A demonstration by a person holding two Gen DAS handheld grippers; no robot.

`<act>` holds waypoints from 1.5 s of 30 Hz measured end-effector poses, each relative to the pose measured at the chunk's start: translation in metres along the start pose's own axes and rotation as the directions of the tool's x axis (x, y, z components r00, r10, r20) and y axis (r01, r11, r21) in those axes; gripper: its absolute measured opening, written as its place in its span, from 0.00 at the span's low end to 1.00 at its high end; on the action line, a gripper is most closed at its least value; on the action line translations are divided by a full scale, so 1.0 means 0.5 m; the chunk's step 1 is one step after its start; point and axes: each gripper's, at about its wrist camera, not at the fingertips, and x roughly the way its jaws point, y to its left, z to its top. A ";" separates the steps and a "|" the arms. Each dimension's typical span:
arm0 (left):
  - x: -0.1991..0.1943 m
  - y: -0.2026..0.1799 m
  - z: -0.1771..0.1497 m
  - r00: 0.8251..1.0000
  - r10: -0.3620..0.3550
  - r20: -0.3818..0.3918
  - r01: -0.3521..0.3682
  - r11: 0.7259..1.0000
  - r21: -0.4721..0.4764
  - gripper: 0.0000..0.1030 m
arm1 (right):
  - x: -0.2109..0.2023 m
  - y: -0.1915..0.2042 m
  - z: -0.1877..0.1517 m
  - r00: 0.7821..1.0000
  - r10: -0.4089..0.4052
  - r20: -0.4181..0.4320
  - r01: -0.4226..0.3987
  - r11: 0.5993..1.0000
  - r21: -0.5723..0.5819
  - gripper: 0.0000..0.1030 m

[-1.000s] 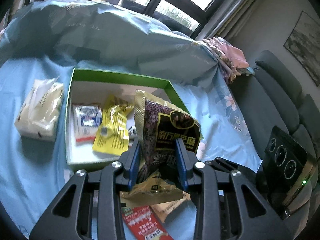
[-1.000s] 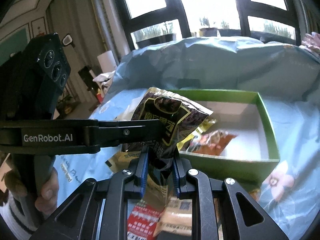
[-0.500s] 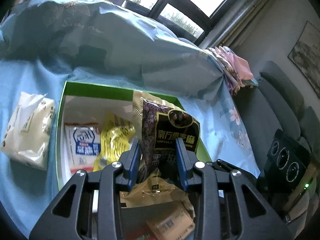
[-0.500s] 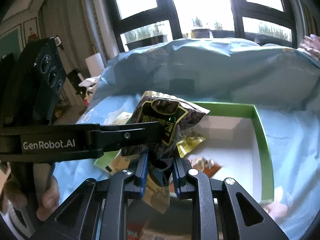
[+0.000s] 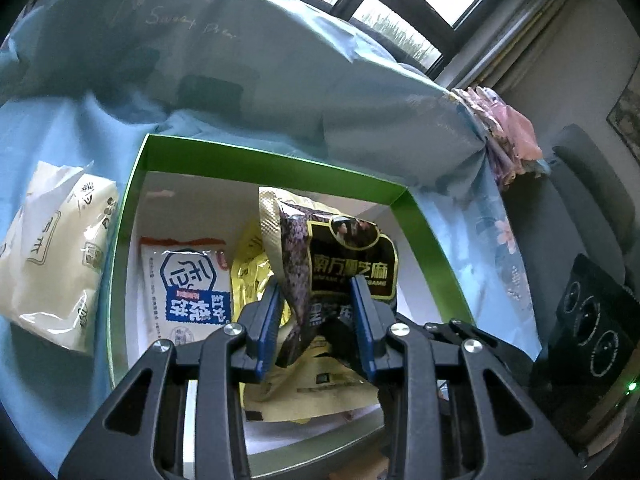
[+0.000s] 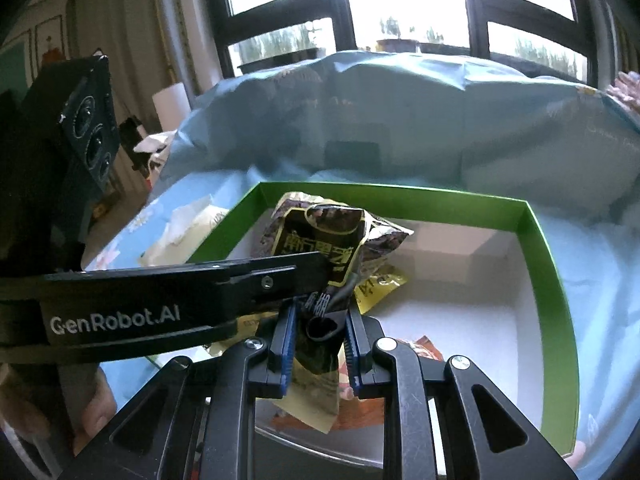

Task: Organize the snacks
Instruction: 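Carry the sesame packet with the left tool into the green box and release, then move the open left tool to the cream packet with green print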

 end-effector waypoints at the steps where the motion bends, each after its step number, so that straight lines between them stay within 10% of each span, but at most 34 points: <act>1: 0.001 0.002 -0.001 1.000 0.002 -0.002 -0.002 1.000 -0.001 0.32 | 0.001 -0.002 0.000 1.000 0.002 -0.003 -0.002 1.000 0.004 0.22; 18: 0.023 0.008 -0.006 0.997 0.076 -0.022 -0.076 0.997 0.010 0.37 | 0.022 -0.004 -0.006 0.999 -0.004 -0.047 0.006 1.000 0.028 0.23; 24: 0.026 0.006 -0.007 0.989 0.144 -0.009 -0.144 0.989 0.034 0.57 | 0.021 -0.004 -0.008 0.999 -0.015 -0.047 0.016 0.999 0.031 0.25; 45: 0.003 -0.021 -0.007 0.974 0.217 0.066 -0.222 0.971 0.093 0.80 | -0.009 -0.026 -0.004 0.995 -0.094 -0.017 0.094 0.994 0.060 0.28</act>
